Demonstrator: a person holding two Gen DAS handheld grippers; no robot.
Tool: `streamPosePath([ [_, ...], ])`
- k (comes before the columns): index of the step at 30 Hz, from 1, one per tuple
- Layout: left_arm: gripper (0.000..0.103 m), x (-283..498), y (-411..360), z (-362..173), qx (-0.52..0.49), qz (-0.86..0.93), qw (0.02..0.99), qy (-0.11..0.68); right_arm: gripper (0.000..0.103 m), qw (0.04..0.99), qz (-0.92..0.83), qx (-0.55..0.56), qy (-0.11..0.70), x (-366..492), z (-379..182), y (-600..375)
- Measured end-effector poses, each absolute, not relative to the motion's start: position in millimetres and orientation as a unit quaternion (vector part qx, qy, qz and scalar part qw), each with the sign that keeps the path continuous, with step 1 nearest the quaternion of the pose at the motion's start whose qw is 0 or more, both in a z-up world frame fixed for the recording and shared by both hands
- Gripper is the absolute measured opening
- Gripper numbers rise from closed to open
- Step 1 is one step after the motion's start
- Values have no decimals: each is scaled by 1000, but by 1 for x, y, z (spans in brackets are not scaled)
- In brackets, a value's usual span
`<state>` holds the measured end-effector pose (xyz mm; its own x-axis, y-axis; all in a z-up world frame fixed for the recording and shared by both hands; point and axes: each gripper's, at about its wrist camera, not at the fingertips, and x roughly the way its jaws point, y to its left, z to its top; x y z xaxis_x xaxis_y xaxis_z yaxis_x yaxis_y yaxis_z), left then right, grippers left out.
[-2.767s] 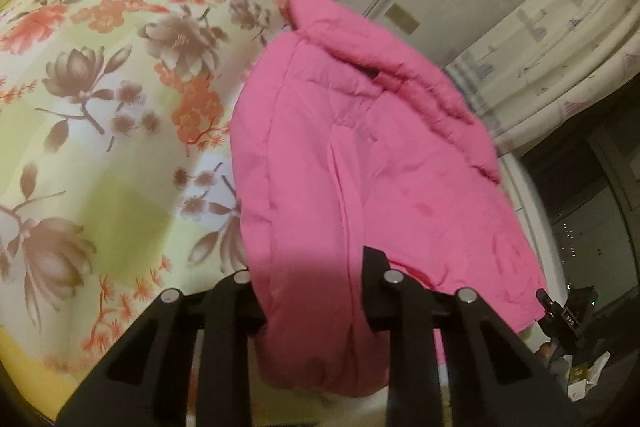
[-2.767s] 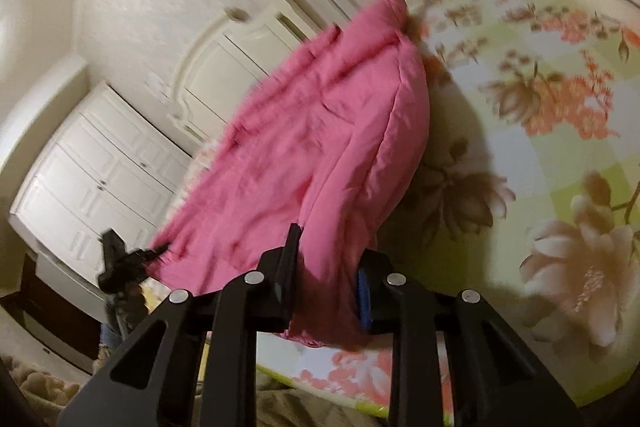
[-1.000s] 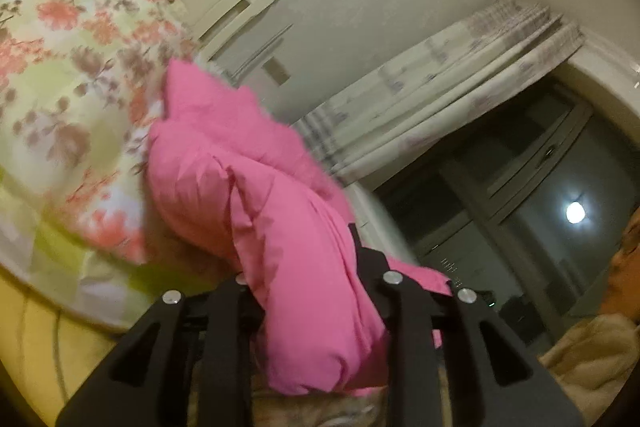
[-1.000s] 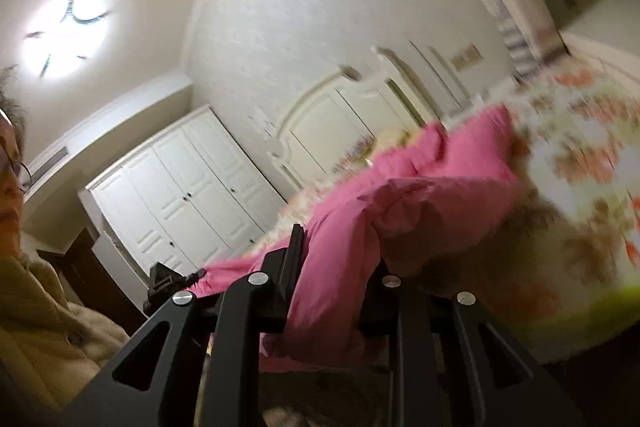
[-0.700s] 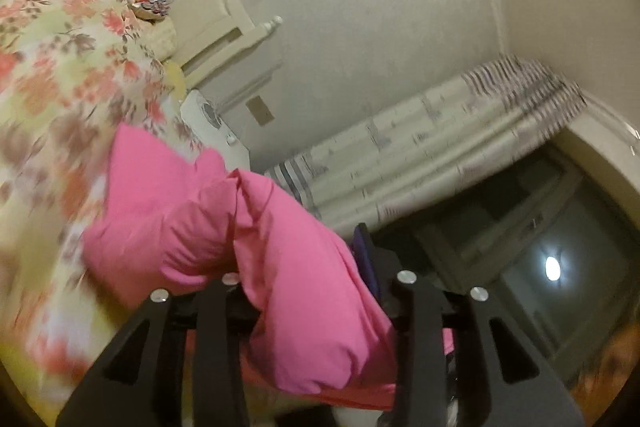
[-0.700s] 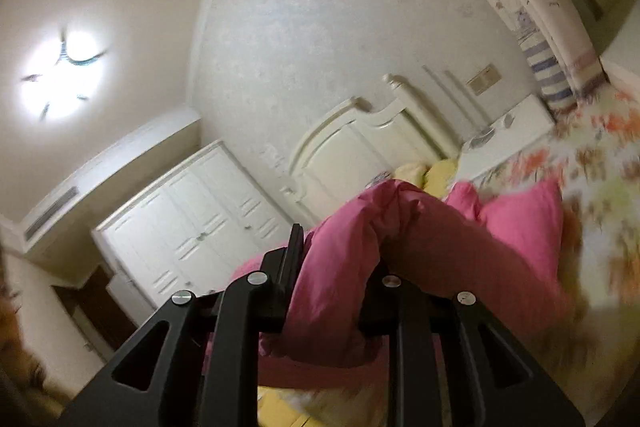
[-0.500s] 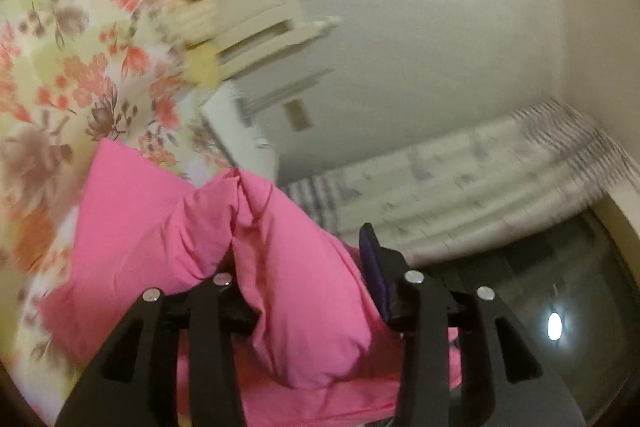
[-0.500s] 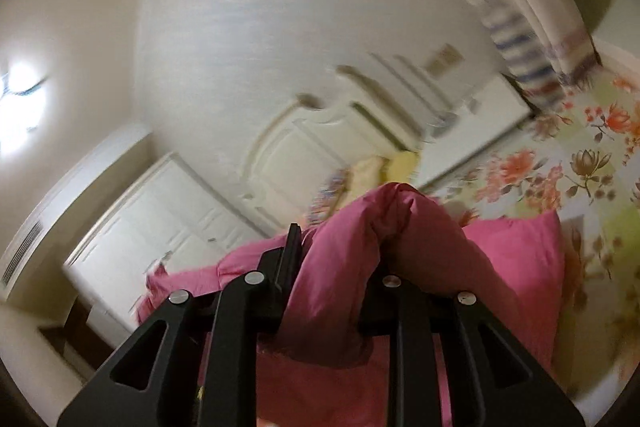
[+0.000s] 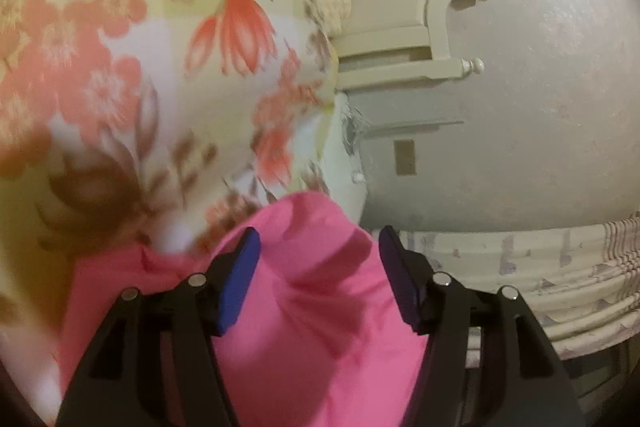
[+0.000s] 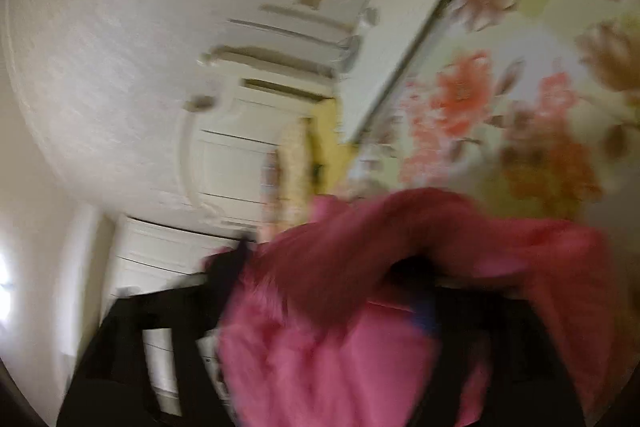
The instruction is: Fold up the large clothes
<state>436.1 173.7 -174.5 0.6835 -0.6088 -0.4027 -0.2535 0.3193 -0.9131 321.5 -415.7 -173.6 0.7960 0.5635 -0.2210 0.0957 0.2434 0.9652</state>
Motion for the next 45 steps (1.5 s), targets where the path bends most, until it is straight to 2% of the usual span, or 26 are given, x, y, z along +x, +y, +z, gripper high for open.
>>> streamPosePath([
  [3,62,433,177,-171,-561,-100,735,368,87,730,133,620,255,326,-168,-426],
  [5,63,431,180,-168,-550,-85,746,365,87,753,115,591,266,326,-156,-421],
  [8,64,417,179,-145,-510,-60,784,349,87,834,129,463,271,313,-112,-383],
  [11,66,391,152,-93,-399,-48,859,316,87,895,140,329,268,291,-74,-335],
  [14,80,350,109,-40,-287,-72,914,276,87,945,94,218,225,258,-44,-297],
  [16,101,323,69,-8,-198,-96,945,244,87,976,57,138,158,225,-24,-268],
  [18,101,300,23,10,-96,-102,966,217,87,987,56,80,126,203,-19,-238],
  [19,101,292,2,13,-44,-98,971,213,87,986,54,64,144,206,-20,-228],
  [21,101,294,-32,11,22,-97,969,226,87,974,55,37,215,226,-25,-208],
  [23,101,301,-54,-2,63,-97,962,249,87,970,34,29,237,246,-30,-199],
  [28,101,338,-71,-36,93,-68,940,322,87,949,26,14,313,297,-46,-185],
  [33,101,371,-75,-88,139,-54,918,367,87,924,10,-17,383,339,-100,-182],
  [36,101,385,-66,-103,104,-66,918,377,87,923,24,27,384,354,-128,-199],
  [43,101,401,-65,-116,81,-79,916,386,87,915,28,29,402,371,-145,-199],
  [45,101,402,-67,-118,80,-80,915,387,95,912,28,27,408,374,-147,-197],
])
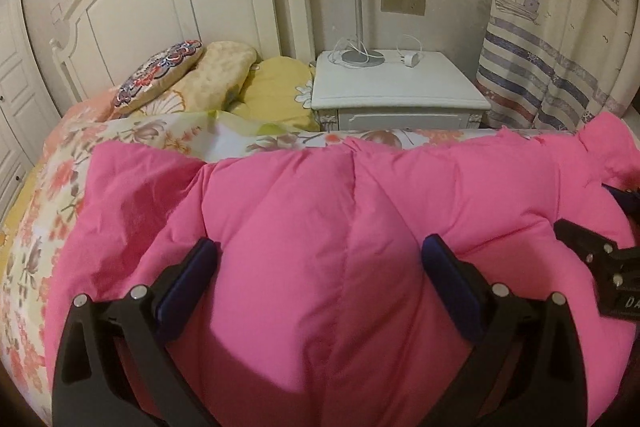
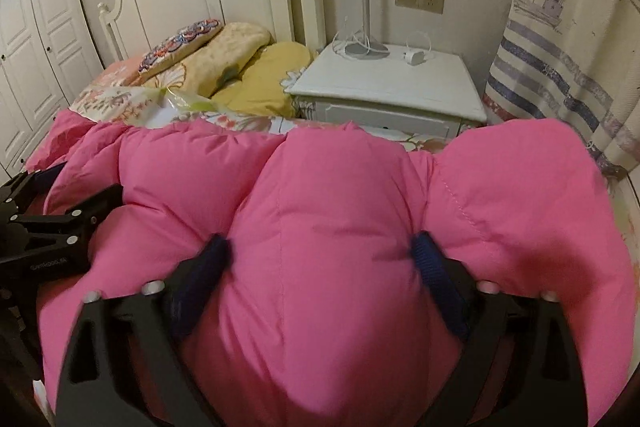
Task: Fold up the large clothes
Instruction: 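Press down on the folded jacket with both open tools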
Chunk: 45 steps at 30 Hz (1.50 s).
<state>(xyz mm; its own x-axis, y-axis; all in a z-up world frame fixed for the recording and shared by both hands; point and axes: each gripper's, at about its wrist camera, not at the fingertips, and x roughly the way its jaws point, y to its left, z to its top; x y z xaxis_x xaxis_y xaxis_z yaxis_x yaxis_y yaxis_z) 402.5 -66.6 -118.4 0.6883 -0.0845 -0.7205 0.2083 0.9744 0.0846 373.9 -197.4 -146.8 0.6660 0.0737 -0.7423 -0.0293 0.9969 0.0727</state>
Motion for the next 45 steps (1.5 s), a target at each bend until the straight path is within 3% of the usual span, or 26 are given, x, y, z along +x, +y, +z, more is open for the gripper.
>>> streamPosePath([
  [7,101,403,-68,-123,81,-79,917,383,99,910,33,31,411,376,-151,-196],
  [45,101,413,-66,-138,50,-93,918,383,99,905,44,49,420,388,-167,-198],
])
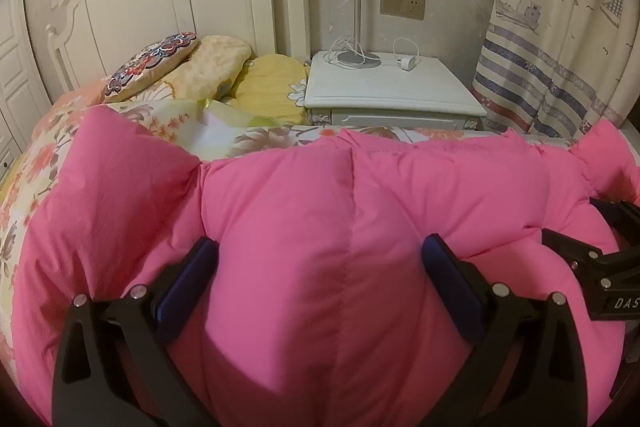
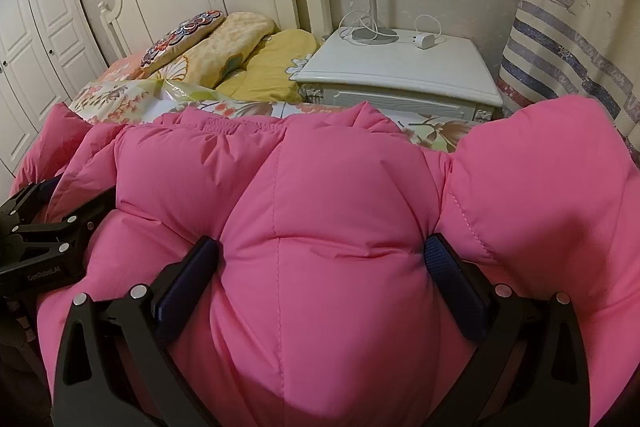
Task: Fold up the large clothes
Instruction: 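Press down on the folded jacket with both open tools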
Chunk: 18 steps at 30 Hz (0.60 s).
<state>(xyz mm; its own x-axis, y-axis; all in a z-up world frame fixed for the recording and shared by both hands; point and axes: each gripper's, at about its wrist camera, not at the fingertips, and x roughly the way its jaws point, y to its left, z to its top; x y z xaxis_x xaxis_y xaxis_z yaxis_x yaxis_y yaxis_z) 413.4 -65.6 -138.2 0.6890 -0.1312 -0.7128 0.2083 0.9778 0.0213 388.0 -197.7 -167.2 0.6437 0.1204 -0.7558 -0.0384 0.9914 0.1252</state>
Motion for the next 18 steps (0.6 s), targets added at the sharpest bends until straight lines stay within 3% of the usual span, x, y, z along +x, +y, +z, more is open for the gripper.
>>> streamPosePath([
  [18,101,415,-68,-141,61,-85,916,387,99,904,52,56,420,387,-165,-202],
])
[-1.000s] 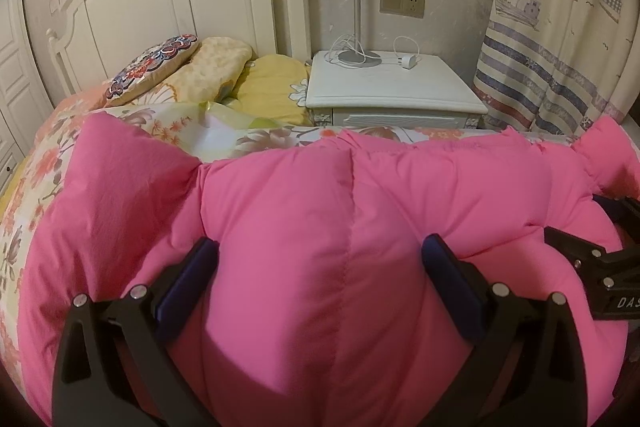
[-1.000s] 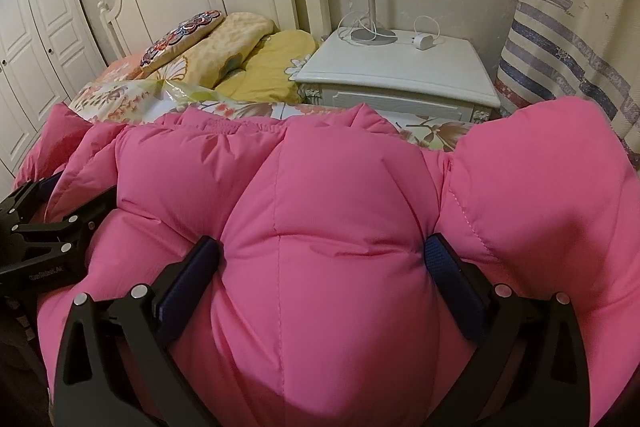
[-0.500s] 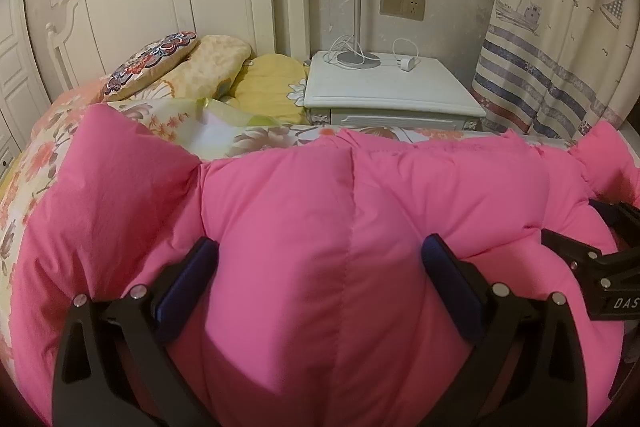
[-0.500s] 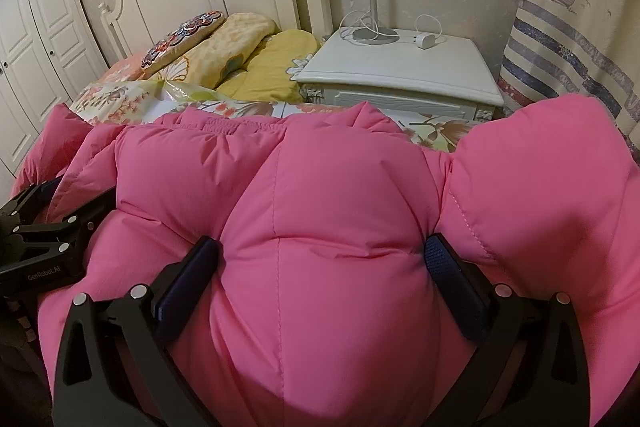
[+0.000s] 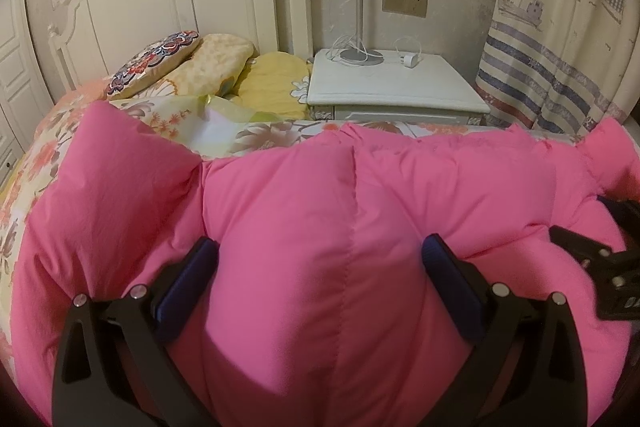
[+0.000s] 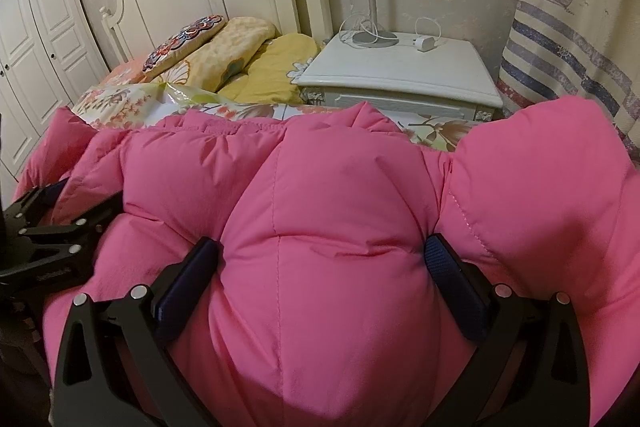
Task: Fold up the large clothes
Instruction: 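Press down on the folded jacket with both open tools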
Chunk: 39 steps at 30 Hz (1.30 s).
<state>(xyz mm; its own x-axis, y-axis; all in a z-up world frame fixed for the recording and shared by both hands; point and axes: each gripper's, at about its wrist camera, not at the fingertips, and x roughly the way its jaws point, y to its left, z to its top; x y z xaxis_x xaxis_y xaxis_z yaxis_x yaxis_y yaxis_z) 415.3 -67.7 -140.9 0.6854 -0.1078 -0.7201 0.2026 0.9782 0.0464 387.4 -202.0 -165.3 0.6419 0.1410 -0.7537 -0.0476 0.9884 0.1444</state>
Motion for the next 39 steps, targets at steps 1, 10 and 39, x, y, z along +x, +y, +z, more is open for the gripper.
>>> streamPosePath([
  [1,101,415,-69,-141,66,-82,916,388,99,903,55,56,423,386,-162,-203],
  [10,101,413,-73,-144,79,-69,915,388,99,933,-15,14,358,353,-89,-244],
  [39,101,412,-68,-143,69,-76,916,388,98,876,-71,100,466,376,-165,-306],
])
